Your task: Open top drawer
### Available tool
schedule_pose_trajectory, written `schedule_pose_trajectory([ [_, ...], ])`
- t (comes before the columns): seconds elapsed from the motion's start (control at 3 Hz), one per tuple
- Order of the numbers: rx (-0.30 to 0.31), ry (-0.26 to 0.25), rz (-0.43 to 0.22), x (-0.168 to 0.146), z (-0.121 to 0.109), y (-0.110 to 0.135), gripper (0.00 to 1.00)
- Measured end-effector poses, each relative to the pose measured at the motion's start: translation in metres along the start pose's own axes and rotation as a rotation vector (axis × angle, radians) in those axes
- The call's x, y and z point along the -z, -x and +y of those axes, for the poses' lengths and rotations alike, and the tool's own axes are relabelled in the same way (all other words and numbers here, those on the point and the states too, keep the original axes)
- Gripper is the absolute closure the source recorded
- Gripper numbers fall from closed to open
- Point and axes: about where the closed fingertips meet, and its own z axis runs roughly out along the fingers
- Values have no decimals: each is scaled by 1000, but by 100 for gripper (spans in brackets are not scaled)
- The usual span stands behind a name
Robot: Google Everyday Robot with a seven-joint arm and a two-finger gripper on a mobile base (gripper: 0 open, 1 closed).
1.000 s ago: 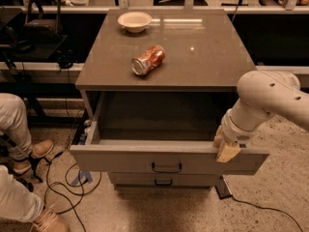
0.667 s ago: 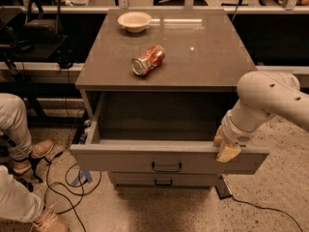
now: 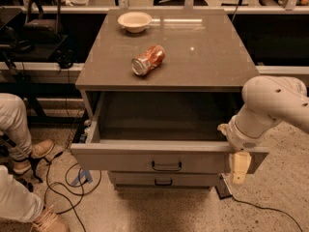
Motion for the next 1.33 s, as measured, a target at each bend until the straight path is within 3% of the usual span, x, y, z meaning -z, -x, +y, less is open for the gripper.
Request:
schedule_pose_trajectory([
  [0.33, -11, 40, 36, -5, 10, -5, 18],
  [0.67, -42, 87, 90, -5, 25, -17, 49],
  [1.33, -76, 104, 120, -2, 37, -26, 95],
])
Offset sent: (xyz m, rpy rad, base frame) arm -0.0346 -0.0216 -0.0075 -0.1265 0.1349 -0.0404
